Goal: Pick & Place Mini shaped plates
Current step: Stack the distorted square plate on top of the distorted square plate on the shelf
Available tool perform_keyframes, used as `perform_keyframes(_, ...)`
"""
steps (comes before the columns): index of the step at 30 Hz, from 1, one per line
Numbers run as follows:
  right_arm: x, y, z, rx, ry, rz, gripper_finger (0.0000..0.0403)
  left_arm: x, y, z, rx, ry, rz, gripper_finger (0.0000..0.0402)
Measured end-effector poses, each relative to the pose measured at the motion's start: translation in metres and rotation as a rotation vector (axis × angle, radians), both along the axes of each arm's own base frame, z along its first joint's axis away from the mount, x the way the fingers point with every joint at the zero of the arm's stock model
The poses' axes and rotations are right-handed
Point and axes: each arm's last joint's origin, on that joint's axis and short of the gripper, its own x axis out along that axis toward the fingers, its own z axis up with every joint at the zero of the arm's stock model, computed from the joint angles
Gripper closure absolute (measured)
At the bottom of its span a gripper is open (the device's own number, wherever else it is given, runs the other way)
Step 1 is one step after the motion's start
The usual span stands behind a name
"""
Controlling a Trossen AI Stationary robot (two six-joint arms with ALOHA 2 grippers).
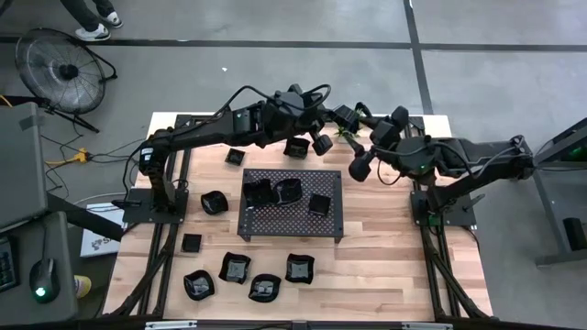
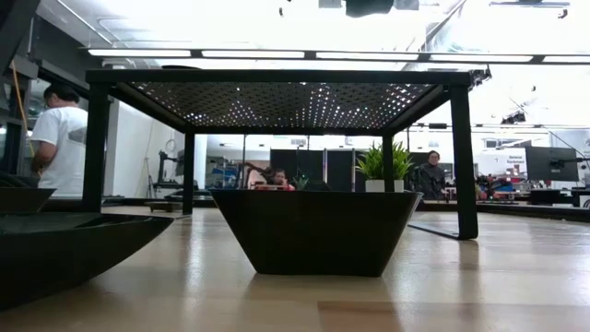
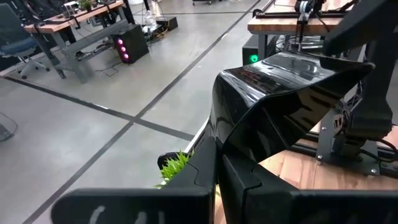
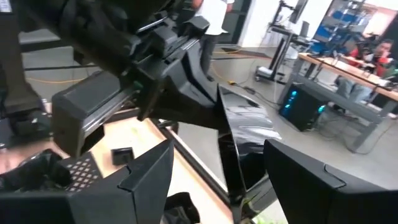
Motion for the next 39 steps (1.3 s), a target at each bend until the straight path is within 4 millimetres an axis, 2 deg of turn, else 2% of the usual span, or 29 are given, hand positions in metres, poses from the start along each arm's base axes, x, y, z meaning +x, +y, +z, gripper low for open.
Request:
perform_keyframes(5,-0.001,0.0,0.0,-0.004,0.001,-0.018,0.0157,0.0,0.0,0.0,0.014,0.013,-0.001,0.0401)
perform_keyframes(10,-0.007,0.003,0.003,-0.011,-0.024,-0.052,0.0157,-0.011,0.0,0.004,0.025,0.058,0.034,0.0401)
perform_keyframes(16,-0.023,0.009,0.007,-0.008,-0.047,-0.079,0.0157,-0.04,-0.001,0.015,0.026,0.143,0.062,0.0401)
perform_keyframes(21,-0.035,0.01,0.006,0.023,-0.059,-0.092,0.0157,-0.073,-0.006,0.022,-0.001,0.25,0.063,0.0401)
perform_keyframes(26,-0.039,0.01,0.002,0.053,-0.047,-0.089,0.0157,-0.109,-0.012,0.024,-0.08,0.374,0.048,0.0401)
perform_keyframes(30,-0.04,0.01,0.001,0.065,-0.039,-0.079,0.0157,-0.13,-0.016,0.024,-0.135,0.455,-0.002,0.0401)
perform_keyframes(34,-0.039,0.009,0.0,0.079,-0.035,-0.064,0.0157,-0.145,-0.021,0.022,-0.209,0.526,-0.057,0.0401)
perform_keyframes(39,-0.039,0.008,0.0,0.086,-0.029,-0.058,0.0157,-0.153,-0.023,0.014,-0.294,0.628,-0.114,0.0401)
